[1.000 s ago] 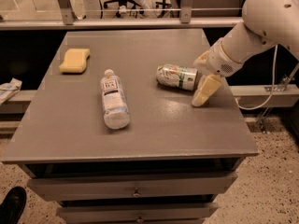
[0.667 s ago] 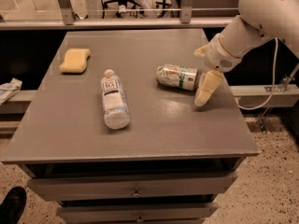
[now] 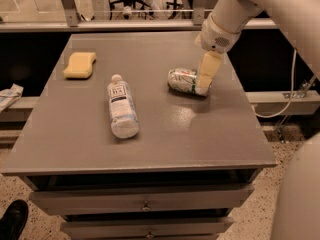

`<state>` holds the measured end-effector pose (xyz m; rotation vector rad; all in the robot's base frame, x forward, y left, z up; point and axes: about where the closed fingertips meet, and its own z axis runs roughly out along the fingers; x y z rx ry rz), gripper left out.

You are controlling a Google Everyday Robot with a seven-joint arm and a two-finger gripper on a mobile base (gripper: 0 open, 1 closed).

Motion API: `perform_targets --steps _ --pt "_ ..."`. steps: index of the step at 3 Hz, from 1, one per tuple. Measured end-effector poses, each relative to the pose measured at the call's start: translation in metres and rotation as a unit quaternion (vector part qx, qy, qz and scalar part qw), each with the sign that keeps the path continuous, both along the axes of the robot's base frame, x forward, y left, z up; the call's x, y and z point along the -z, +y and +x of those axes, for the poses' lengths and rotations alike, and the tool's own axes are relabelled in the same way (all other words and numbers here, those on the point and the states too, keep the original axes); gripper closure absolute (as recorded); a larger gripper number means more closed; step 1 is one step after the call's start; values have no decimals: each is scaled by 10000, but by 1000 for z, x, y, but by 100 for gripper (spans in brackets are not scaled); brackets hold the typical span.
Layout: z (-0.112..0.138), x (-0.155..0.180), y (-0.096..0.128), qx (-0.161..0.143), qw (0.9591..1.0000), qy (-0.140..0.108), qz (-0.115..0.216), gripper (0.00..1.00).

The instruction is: Place 7up can upright

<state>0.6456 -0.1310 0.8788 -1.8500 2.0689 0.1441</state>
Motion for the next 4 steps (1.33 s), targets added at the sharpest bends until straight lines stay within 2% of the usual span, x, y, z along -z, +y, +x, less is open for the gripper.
perform_targets --steps 1,2,4 --pt "10 -5 27 173 9996 225 -44 0" --pt "8 -1 42 416 9983 406 -14 0" --pt "-7 19 45 830 9947 597 -62 0"
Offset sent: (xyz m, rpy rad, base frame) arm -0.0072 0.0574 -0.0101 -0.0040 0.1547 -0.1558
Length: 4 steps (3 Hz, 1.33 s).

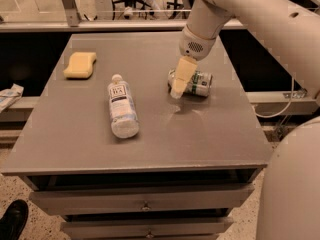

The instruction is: Place 7up can upright

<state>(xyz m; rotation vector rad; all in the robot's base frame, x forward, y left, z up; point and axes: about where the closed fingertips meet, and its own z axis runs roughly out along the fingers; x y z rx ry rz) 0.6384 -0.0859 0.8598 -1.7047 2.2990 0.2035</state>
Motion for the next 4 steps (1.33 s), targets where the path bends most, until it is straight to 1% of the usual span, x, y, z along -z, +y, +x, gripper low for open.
perform_targets --steps 1,2,3,4 --pt "-4 9 -2 132 9999 38 -45 0" --pt "-3 13 -4 238 9997 10 -44 14" --pt "3 13 -3 289 9996 -54 -40 38" --pt "15 3 1 282 9993 -241 50 61"
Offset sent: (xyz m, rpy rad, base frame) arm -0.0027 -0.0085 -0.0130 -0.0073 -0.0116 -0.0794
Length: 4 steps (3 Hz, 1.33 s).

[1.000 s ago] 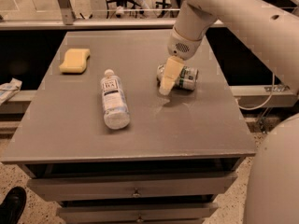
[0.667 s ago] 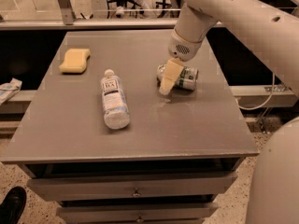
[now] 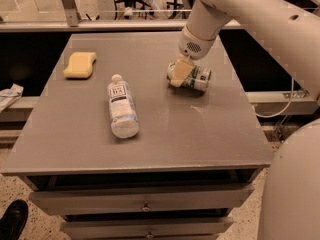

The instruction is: Place 7up can upright

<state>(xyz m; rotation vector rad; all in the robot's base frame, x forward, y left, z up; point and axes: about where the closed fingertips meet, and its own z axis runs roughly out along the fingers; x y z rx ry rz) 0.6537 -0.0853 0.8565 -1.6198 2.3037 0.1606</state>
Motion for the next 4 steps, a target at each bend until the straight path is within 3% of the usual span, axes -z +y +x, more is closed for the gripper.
perform_targets --steps 1,2,3,4 --pt "13 -23 3 -27 9982 -435 407 84" --pt "33 -52 5 -28 9866 -1154 1157 100" --pt "47 -78 10 -55 9609 -1841 2067 100" --pt "52 -94 12 -38 9289 -2323 2882 100"
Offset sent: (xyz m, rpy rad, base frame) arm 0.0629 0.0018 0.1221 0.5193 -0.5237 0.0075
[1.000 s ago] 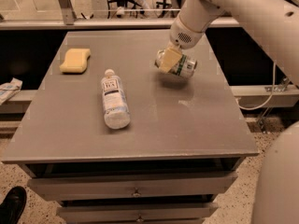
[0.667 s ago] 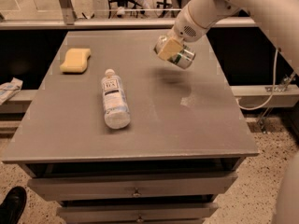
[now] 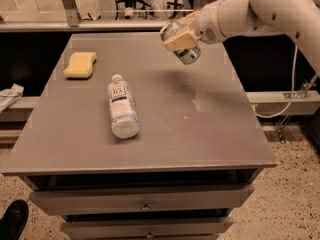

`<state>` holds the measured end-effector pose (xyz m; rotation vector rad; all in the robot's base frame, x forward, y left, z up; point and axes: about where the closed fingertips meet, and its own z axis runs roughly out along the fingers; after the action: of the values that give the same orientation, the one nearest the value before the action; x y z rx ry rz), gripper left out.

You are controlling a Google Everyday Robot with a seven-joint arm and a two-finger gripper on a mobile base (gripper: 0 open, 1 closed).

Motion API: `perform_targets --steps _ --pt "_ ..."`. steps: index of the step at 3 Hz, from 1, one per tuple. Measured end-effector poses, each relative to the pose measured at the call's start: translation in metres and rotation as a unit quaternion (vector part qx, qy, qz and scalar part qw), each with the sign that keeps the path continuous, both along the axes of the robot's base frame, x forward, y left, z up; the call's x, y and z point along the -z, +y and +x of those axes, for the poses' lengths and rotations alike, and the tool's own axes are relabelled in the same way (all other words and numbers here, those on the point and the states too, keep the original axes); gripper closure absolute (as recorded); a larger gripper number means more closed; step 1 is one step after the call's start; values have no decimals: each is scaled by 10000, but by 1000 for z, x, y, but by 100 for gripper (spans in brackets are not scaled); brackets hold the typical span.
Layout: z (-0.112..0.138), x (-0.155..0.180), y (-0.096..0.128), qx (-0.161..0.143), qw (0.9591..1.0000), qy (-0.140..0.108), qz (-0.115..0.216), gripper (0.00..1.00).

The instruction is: Place 7up can upright

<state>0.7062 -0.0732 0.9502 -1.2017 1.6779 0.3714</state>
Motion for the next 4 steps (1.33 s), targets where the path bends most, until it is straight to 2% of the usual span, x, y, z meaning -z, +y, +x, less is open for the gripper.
perform_targets --steps 1,2,3,4 --pt "-1 -6 -4 -43 9963 -338 791 100" --pt "-3 -3 -12 -77 9886 -569 1394 100" --pt "-5 1 -19 -137 9804 -700 1836 100" --pt "-4 9 -24 -209 9711 -702 2271 100"
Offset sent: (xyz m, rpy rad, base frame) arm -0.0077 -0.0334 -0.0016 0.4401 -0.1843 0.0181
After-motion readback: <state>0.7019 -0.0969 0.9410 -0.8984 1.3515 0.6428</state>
